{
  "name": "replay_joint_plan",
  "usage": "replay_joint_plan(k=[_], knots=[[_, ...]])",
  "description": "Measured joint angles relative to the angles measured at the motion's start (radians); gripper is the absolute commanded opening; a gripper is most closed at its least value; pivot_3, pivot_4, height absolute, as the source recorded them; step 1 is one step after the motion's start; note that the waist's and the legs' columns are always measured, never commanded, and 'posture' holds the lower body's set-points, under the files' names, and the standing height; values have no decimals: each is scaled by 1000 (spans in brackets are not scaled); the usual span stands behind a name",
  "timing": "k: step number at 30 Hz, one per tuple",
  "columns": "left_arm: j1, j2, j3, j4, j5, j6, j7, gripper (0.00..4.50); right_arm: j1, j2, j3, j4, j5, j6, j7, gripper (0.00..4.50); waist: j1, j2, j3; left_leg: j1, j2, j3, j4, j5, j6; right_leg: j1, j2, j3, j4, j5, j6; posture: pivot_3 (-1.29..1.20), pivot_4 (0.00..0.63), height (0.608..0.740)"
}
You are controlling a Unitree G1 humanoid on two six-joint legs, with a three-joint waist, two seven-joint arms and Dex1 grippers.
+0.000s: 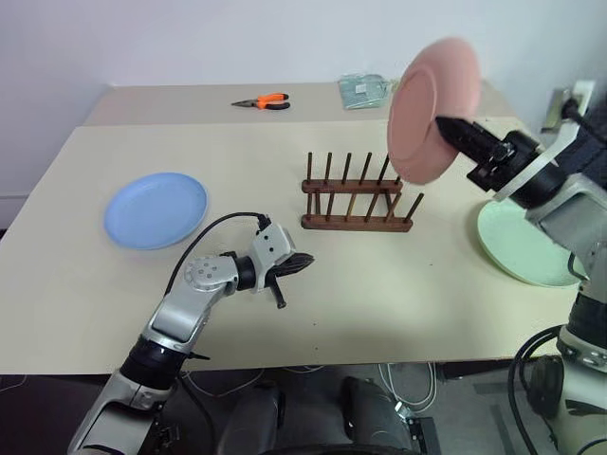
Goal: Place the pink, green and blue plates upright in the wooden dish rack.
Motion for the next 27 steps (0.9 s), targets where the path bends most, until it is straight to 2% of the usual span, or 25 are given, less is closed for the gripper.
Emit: replay_joint_plan(k=[7,10,14,18,22,24,26,27], knots=[[8,-3,-1,0,0,-2,1,0,0,5,4,30,19,29,-54,29,-6,0,0,2,1,1,-1,0,0,0,1,0,0,0,1,0,150,740],[15,-3,-1,-1,0,-2,3,0,-15,15,41,68,-26,26,-80,1146,-5,0,0,2,1,1,-1,0,0,0,1,0,0,0,1,0,150,740],[18,-3,-1,-3,0,-2,11,0,-29,17,83,109,-135,-24,-84,3133,-3,0,0,1,1,1,-1,0,0,0,1,0,0,0,1,0,150,740],[26,-4,-2,-15,0,1,12,0,-26,-11,64,98,-235,-129,-39,3133,0,0,0,1,0,1,-1,0,0,0,1,0,0,0,2,0,150,740],[43,-10,-8,-17,0,2,10,0,44,-124,-90,123,-282,-186,-13,3133,5,-1,0,0,0,0,0,0,0,1,1,0,-1,0,3,0,150,740],[33,-15,-16,-10,0,0,7,0,171,-201,-125,125,-351,-209,16,3672,4,-1,-1,1,0,1,-1,0,1,1,1,0,0,-1,2,0,150,740],[27,-14,-23,2,1,-3,-3,0,342,-274,-72,98,-471,-239,72,4399,0,-1,-1,2,1,2,-1,-1,1,2,1,0,0,-4,4,0,150,740],[21,-18,-26,12,2,-6,-9,0,437,-306,-17,76,-541,-266,100,4462,-3,0,-1,3,1,3,-1,-1,1,2,1,1,0,-5,4,0,150,740]])
